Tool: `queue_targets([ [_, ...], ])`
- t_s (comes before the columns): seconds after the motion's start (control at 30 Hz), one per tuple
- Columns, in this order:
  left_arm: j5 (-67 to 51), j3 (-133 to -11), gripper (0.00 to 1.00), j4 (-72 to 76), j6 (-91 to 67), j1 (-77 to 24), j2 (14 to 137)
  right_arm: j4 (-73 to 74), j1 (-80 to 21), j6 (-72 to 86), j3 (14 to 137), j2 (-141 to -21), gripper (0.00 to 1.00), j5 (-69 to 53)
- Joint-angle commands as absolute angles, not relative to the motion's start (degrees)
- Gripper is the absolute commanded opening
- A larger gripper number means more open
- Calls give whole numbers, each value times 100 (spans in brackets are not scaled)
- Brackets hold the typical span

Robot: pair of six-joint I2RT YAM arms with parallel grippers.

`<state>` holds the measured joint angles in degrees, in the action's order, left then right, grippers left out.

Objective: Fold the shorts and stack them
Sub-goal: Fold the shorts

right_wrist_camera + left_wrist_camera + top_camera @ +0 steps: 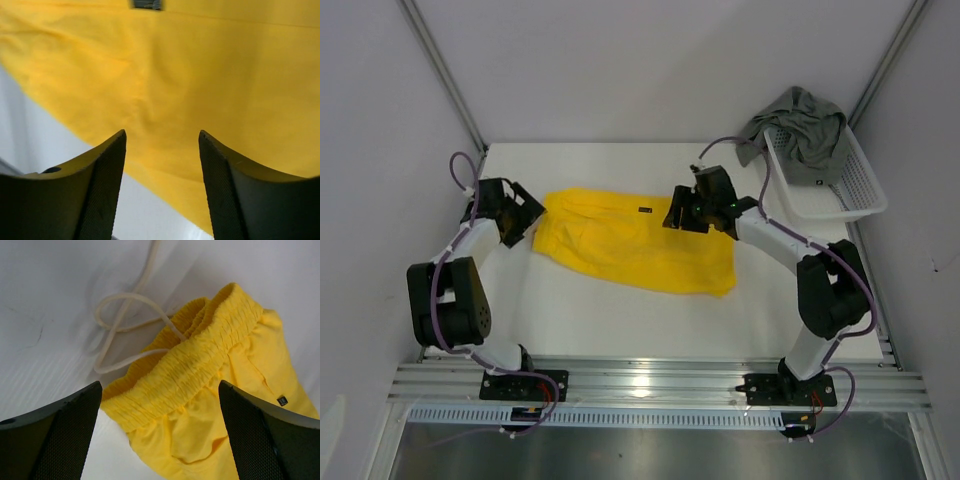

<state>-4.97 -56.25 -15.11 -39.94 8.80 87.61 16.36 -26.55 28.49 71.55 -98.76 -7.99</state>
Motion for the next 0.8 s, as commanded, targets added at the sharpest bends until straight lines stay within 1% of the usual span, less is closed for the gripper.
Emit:
queue_targets([
  [0.0, -730, -6116, 99, -914, -3683, 923, 9105, 1171, -3023, 2979, 7549, -10124, 59, -1519],
  [0.07, -817, -6336, 99, -765, -3639, 940, 9280, 942, -3224, 3102, 7733, -10484, 57, -1800],
  [0.23, -1063, -6785, 99, -362, -3665, 941, 9913, 343, -3507, 3454, 8042, -11318, 59, -2276],
  [0.37, -1299, -6847, 99, 78, -3630, 949, 10212, 237, -3603, 3551, 8244, -11863, 56, -2347],
  [0.47, -1528, -6987, 99, 228, -3647, 941, 10485, 272, -3621, 3551, 8271, -12180, 49, -2356],
  [0.57, -1617, -6909, 99, 351, -3717, 949, 10582, 430, -3621, 3472, 8131, -12261, 40, -2250],
  [0.7, -1617, -6488, 99, 396, -3797, 888, 10337, 562, -3534, 3305, 7586, -11963, 35, -2092],
  [0.77, -1574, -6181, 99, 431, -3832, 827, 9952, 562, -3358, 3226, 7130, -11787, 34, -2066],
])
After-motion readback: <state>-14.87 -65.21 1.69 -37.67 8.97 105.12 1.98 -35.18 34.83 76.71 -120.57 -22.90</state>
